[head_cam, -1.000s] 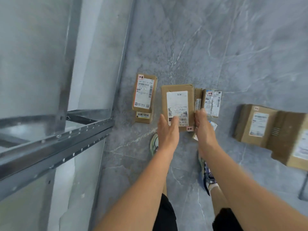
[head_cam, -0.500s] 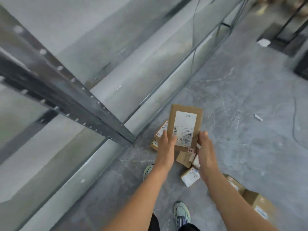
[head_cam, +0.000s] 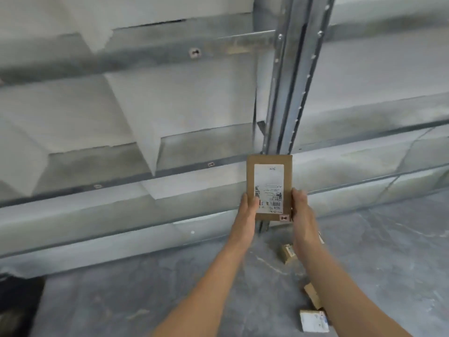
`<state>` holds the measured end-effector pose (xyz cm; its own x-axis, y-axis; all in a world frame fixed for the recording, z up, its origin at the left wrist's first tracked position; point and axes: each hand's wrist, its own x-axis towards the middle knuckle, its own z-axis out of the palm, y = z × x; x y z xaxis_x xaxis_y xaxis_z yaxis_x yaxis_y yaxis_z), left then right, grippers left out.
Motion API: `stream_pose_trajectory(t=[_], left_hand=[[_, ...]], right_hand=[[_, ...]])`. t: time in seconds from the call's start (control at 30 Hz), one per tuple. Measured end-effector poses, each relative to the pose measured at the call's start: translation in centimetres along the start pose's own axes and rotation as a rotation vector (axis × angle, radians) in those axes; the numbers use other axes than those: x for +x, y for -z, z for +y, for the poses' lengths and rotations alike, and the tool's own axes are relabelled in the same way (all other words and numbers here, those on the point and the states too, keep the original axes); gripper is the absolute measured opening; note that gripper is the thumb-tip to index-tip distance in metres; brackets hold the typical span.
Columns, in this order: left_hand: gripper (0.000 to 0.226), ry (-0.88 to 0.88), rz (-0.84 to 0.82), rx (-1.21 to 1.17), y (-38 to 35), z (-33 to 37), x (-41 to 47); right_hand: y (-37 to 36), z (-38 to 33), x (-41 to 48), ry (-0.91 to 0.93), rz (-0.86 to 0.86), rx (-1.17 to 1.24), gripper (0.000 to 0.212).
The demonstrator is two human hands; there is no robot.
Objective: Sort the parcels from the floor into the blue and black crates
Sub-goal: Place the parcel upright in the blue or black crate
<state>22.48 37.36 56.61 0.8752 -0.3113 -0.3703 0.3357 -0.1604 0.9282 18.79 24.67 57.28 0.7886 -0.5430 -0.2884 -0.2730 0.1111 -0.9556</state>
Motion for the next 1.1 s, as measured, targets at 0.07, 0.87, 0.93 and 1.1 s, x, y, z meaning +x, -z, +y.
stream_pose_trajectory(t=[0.07, 0.87, 0.93, 1.1], left_hand=[[0.082, -0.009, 0.047, -0.053, 4.9, 0.2, -2.8], [0.071, 0.005, 0.832, -0.435, 50.1, -11.4, -29.5], [0.042, 0.030, 0.901, -0.465, 52.7, -12.2, -29.5], [0.046, 0.100, 1.034, -0.525, 59.4, -13.2, -28.6]], right_hand=[[-4.5, -1.0, -2.9, 0.001, -0.087, -0.028, 0.063], [-50.2, 3.7, -32.5, 0.061, -1.002, -0.295, 0.053], [-53.6, 4.6, -32.9, 0.038, -1.064, -0.329, 0.052], [-63.2, 6.2, -33.4, 0.009, -1.203, -0.406, 0.051]])
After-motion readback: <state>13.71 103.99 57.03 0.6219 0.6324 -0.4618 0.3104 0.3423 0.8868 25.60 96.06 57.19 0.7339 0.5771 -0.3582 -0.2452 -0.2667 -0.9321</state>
